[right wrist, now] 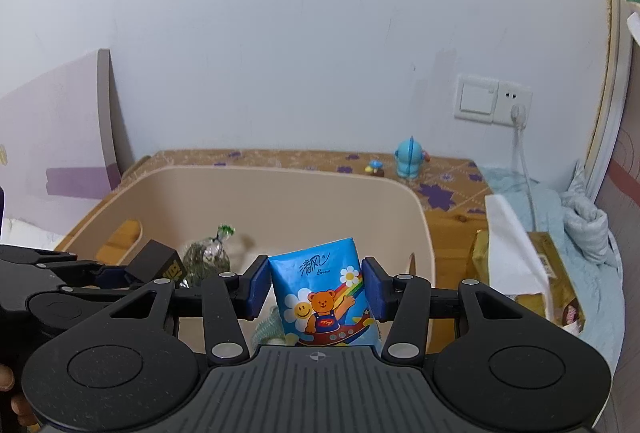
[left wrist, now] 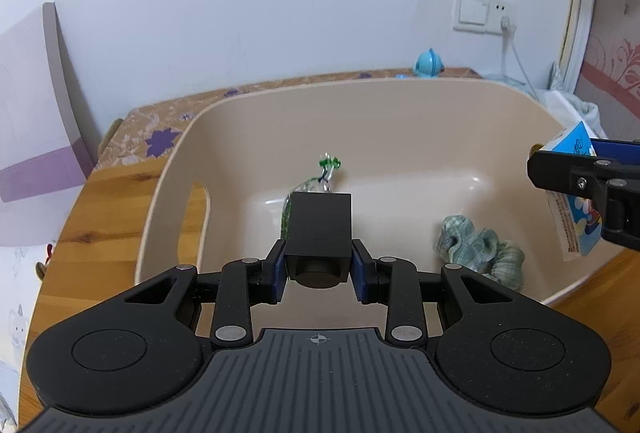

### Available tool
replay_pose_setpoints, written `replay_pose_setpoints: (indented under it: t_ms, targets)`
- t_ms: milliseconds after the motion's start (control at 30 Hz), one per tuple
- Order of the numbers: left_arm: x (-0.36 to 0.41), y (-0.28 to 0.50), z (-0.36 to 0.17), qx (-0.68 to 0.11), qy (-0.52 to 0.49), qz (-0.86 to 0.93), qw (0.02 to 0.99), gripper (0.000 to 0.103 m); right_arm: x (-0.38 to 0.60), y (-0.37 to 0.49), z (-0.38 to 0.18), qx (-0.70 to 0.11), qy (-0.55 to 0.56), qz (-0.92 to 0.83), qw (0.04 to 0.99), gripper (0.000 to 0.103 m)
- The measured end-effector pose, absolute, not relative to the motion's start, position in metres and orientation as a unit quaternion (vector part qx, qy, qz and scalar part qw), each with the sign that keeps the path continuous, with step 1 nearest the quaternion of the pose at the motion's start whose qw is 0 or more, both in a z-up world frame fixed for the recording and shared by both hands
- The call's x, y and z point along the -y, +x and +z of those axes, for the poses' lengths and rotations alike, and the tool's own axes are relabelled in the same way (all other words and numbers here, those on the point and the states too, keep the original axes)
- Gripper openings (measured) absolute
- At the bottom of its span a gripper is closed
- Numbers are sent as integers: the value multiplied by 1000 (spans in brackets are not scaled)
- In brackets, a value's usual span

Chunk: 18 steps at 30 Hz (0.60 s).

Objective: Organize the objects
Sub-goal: 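Open both tools to drop the cube and tissue pack into the bin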

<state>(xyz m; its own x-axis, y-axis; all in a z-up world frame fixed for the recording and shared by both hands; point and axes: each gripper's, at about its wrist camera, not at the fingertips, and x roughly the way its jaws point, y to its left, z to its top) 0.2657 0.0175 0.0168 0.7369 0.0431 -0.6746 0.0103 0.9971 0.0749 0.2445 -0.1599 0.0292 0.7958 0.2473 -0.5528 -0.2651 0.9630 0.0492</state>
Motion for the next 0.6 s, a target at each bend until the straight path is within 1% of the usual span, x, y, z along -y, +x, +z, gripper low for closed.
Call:
replay_pose_setpoints:
  t_ms: [200,367,400,467,500,533,567,600]
  targets:
    - [-20,274,11,-380,22,7,925,33,153,247,16,-307,-30,128,943,47]
    - [-16,273,13,-373,41,11,927,33,153,247,11,-316,-30,128,940,48]
    - [-15,272,14,-371,44,11,927,34,153,246,12,-316,-30,128,940,49]
    - [-14,270,16,-367,46,10,929,38,155,243,14,-310,-28,126,942,57]
    - [-14,268,17,-364,46,10,930,45,156,240,16,-306,-26,125,943,61]
    - [-14,267,19,-361,45,10,931,57,157,239,17,-304,-24,125,944,63]
    - [-14,264,21,-356,43,10,933,63,158,236,19,-302,-23,124,945,64]
    - [-14,260,23,-351,39,11,936,73,159,234,21,-300,-23,124,946,67]
